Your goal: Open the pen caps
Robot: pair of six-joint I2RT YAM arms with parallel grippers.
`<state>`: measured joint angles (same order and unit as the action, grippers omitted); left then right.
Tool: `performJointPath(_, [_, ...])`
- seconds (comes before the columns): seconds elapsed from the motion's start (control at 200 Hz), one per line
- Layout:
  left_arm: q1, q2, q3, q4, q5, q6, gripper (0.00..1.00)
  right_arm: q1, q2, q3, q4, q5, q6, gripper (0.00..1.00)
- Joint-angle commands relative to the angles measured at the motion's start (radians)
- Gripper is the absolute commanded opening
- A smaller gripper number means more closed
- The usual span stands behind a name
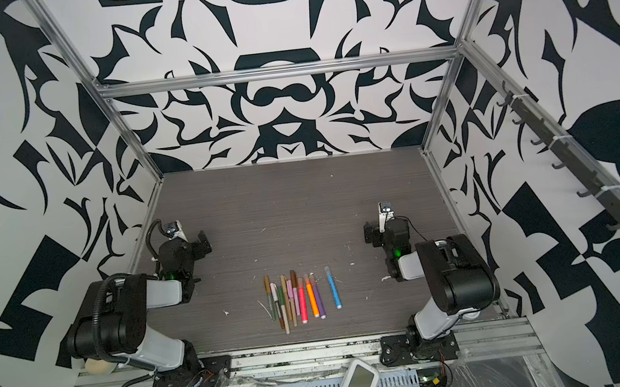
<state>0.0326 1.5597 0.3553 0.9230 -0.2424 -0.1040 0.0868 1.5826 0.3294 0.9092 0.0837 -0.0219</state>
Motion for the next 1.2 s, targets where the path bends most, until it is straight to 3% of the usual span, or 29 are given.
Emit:
performJointPath(0.0, [0.002, 0.002, 0.007, 0.028, 0.002, 0.004, 0.99, 0.005, -0.035, -0.009, 0.062, -0.068, -0.035, 1.0])
performJointPath(1.195, [0.002, 0.002, 0.01, 0.023, 0.003, 0.006, 0.99, 0.003, -0.035, -0.003, 0.047, -0.065, -0.035, 0.99])
